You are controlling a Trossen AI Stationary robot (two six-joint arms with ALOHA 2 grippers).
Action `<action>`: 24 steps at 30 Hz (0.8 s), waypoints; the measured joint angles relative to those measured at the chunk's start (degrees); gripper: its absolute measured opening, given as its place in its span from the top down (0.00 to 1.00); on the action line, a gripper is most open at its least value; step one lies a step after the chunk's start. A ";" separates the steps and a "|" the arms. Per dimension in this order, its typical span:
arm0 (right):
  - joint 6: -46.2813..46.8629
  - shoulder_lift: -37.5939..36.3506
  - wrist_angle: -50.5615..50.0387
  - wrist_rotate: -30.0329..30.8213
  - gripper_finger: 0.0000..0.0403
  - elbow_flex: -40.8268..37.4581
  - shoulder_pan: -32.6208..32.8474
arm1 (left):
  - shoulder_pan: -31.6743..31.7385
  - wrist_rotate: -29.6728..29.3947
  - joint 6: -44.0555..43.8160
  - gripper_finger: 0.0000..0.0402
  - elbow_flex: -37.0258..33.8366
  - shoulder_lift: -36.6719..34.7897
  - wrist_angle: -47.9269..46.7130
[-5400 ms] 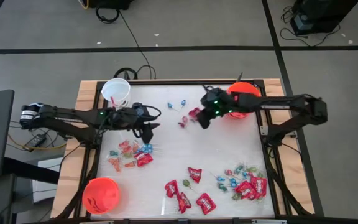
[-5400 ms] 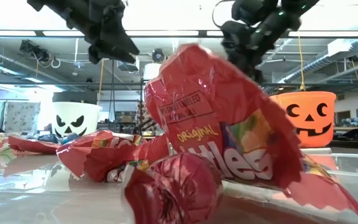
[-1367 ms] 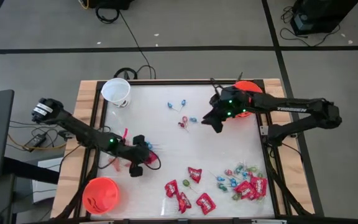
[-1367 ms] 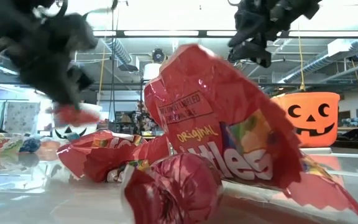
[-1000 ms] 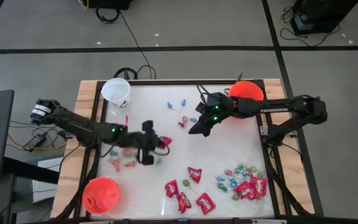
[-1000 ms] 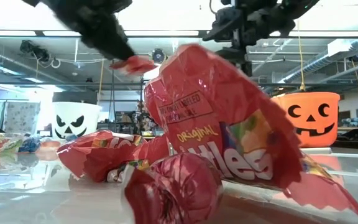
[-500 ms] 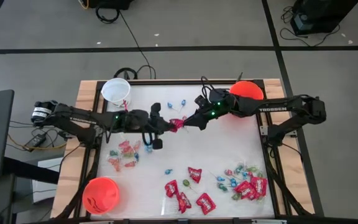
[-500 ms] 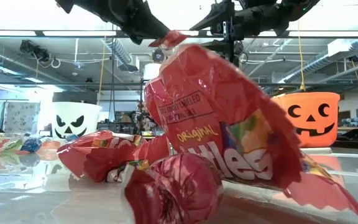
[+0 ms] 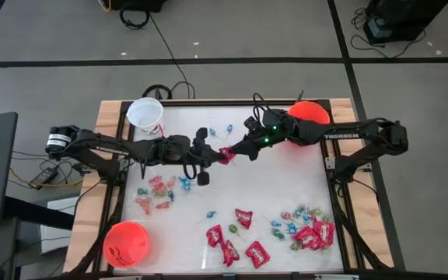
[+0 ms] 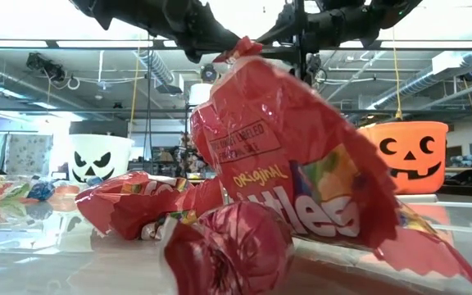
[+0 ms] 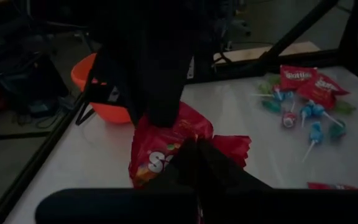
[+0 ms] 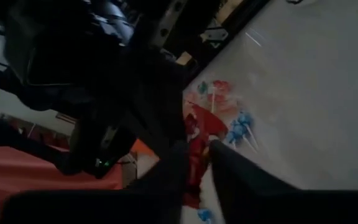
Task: Sort candy by brand, put in halloween buckets
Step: Put the red candy into the top orange bucket
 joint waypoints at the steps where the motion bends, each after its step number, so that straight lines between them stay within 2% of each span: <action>1: -0.78 0.00 0.00 -0.25 0.93 0.00 -0.14 | 0.02 -0.58 -0.15 0.98 0.00 0.00 0.07; 3: -1.68 -0.01 -0.07 -0.51 0.97 0.02 -0.44 | 0.17 -1.80 -1.43 0.96 0.00 0.00 0.56; 11: -3.04 -0.77 -4.54 -0.43 0.99 0.02 -3.94 | 2.46 -2.63 -11.91 0.80 0.00 0.00 -2.33; 16: -7.53 -3.94 -13.42 4.47 0.99 0.02 -6.22 | 3.94 -2.55 -20.07 0.72 0.00 -0.02 -7.40; 24: -13.84 -12.22 -32.41 12.83 0.99 0.02 -12.67 | 7.20 3.77 -28.45 0.71 0.00 -0.07 -20.67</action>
